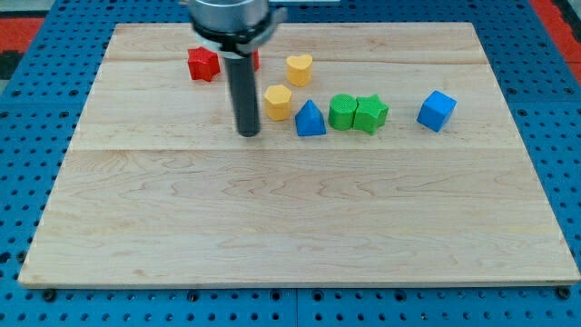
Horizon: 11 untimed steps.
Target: Push the group of blocks a bit to right
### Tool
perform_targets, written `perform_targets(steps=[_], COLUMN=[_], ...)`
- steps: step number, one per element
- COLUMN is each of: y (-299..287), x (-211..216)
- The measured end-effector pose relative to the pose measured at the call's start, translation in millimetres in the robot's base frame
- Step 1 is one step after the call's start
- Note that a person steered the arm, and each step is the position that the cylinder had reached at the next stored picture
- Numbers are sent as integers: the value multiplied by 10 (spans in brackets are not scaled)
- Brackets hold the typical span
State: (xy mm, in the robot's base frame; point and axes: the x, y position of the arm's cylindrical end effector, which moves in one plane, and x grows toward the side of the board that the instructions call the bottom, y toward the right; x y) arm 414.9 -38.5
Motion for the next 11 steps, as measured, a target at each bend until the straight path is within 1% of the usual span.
perform_targets(steps=[1,2,3,4,5,6,7,8,10,11], y=[396,629,499,-30,-293,5,510,853,604,481], x=[-120,-416,-183,23,114,-106,-374,-667,-428,-66])
